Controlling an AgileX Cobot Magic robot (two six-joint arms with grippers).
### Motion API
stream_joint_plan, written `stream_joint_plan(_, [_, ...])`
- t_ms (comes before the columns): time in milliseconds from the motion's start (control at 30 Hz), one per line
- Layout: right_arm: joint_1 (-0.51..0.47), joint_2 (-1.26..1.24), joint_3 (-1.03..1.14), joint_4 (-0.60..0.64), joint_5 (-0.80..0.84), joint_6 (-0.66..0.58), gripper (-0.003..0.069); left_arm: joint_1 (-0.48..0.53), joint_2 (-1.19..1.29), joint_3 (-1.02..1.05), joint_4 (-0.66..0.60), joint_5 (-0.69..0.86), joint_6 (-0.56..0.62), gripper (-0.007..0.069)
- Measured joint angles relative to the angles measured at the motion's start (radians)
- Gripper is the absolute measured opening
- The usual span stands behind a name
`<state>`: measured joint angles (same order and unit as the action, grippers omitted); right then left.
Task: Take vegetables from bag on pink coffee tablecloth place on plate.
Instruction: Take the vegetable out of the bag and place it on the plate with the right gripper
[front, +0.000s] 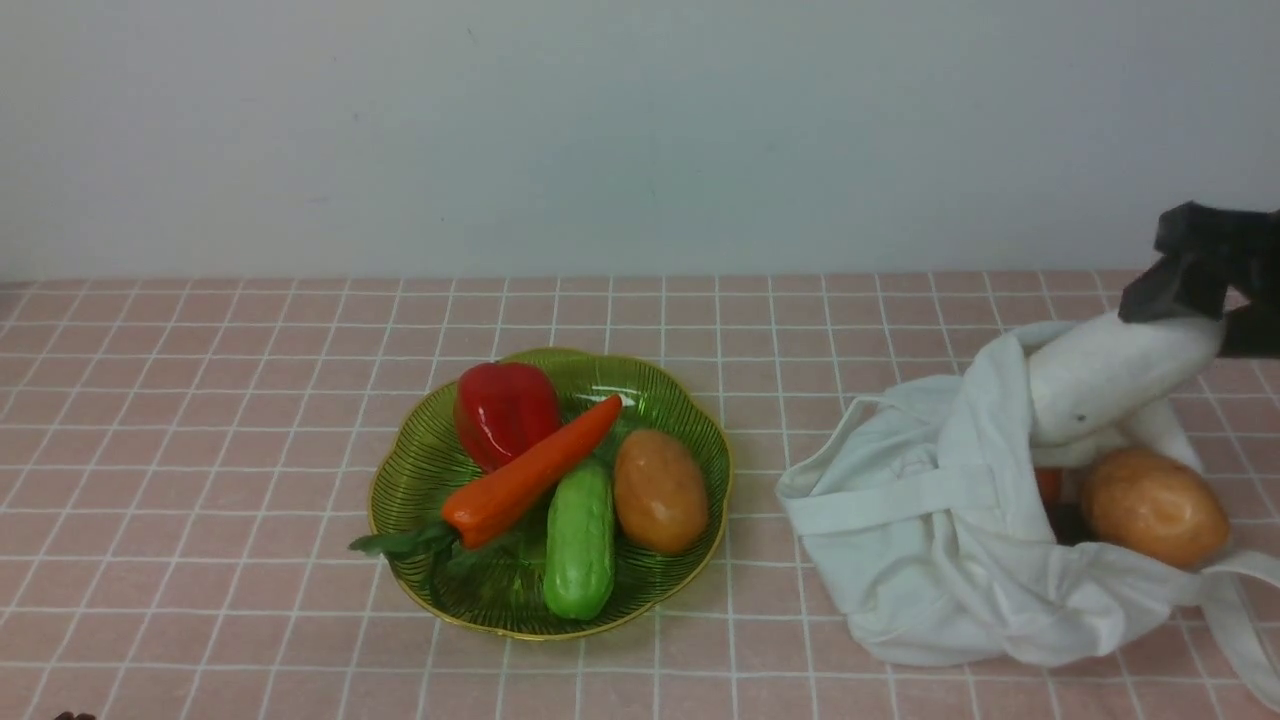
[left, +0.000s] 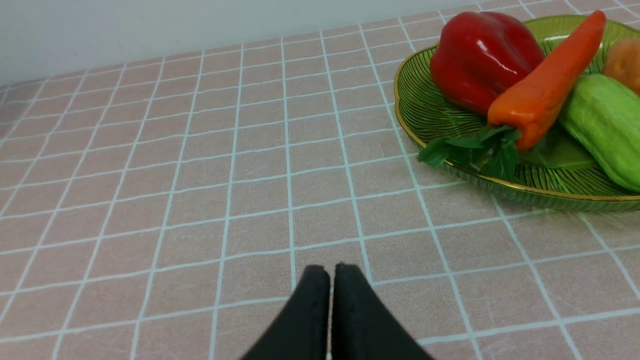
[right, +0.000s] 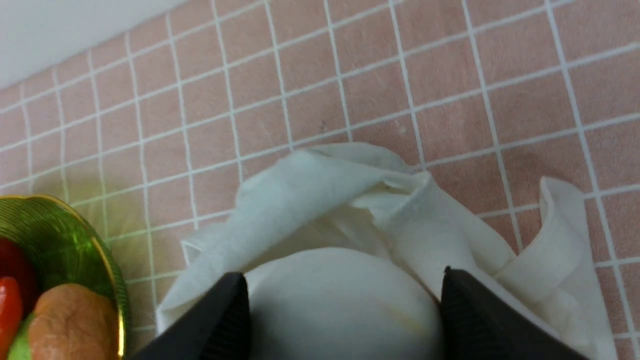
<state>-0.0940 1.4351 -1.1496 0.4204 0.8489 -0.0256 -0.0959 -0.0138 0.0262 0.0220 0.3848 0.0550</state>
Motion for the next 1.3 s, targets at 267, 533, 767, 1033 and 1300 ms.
stream_joint_plan(267, [0.0, -0.19, -0.125, -0.107, 0.025, 0.064, 0.0442, 0.0, 0.0, 0.0, 0.0, 0.0, 0.0, -0.0005])
stream_joint_plan(533, [0.139, -0.169, -0.356, 0.111, 0.077, -0.054, 0.0442, 0.0, 0.0, 0.0, 0.0, 0.0, 0.0, -0.0005])
stream_joint_plan(767, [0.479, 0.066, -0.382, 0.139, 0.056, -0.109, 0.0442, 0.0, 0.0, 0.0, 0.0, 0.0, 0.0, -0.0005])
stream_joint_plan(1033, [0.649, 0.403, -0.402, 0.107, -0.026, -0.108, 0.0442, 0.0, 0.0, 0.0, 0.0, 0.0, 0.0, -0.0005])
stream_joint_plan(1300, [0.669, 0.608, -0.513, 0.104, -0.049, -0.085, 0.0442, 0.0, 0.0, 0.0, 0.0, 0.0, 0.0, -0.0005])
